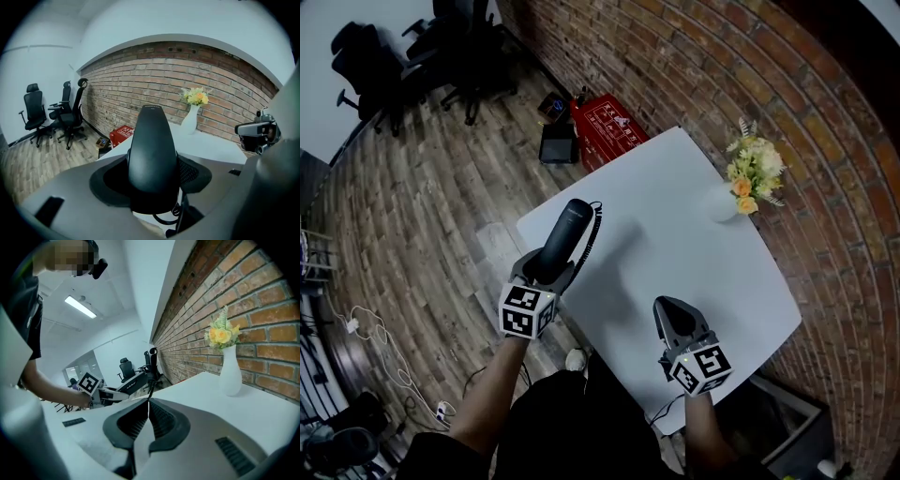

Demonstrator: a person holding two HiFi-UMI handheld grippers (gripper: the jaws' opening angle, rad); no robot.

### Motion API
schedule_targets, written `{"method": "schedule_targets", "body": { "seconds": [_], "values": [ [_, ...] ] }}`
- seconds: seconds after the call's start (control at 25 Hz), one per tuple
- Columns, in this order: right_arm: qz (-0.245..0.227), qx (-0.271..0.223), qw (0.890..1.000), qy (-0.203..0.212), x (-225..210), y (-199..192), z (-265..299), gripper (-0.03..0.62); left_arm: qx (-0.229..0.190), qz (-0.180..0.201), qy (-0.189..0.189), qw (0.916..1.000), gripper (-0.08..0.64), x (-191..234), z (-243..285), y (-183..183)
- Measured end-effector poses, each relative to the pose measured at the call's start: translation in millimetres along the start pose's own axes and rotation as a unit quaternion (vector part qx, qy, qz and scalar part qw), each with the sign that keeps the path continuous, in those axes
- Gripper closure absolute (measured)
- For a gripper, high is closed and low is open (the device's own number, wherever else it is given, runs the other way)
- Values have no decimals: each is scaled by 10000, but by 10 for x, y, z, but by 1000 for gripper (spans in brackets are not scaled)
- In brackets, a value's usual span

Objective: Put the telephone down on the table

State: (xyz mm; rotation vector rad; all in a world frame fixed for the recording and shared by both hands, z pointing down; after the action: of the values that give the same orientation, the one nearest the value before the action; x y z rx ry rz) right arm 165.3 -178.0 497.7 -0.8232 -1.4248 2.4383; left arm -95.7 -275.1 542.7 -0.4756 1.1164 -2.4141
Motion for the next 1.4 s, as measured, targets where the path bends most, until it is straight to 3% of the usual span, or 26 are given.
{"method": "schedule_targets", "body": {
  "seconds": [0.36, 0.68, 1.08, 1.4],
  "values": [
    [-24, 81, 9999, 110, -157, -82, 270, 569, 38, 334, -245, 9991, 288, 37, 627, 64],
    [110, 182, 9995, 219, -192, -228, 422, 569, 377, 802, -556, 9945, 288, 163, 1091, -110],
    [280, 439, 9983, 265, -230, -464, 512, 569, 644, 1341, -783, 9858, 288, 439, 1424, -74],
    [243, 401, 9987, 192, -232, -531, 906, 569, 746, 1505, -961, 9811, 288, 551, 1578, -60]
  ]
}}
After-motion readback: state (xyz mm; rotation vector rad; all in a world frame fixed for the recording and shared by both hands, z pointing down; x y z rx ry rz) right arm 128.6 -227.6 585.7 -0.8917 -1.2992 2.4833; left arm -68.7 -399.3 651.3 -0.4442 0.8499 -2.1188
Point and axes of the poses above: the fingertips, and each gripper's own axes: z forward along the fingers, x to its left, y out of its top, the point moved 6 cm from there along -z, backward along the fingers, and after that the axes turned 2 degrees about z, right-handed, at the moved point
